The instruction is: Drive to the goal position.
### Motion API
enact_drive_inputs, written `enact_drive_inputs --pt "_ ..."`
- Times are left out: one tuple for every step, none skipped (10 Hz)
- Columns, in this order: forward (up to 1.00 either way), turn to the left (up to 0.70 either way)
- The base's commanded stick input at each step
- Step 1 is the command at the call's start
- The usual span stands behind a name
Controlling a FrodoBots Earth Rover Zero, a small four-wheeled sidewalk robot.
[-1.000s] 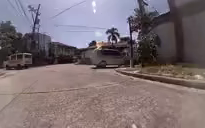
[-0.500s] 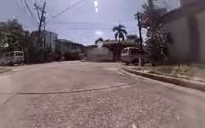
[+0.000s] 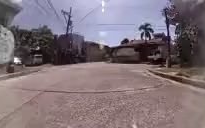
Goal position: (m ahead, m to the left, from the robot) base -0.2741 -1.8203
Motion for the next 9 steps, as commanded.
enact_drive_inputs --pt "0.0 0.45" --pt "0.0 0.45" --pt "0.0 0.45" --pt "0.0 0.45" --pt "0.0 0.45" --pt "0.0 0.45" --pt "0.0 0.45" --pt "0.0 0.45" --pt "0.0 0.45"
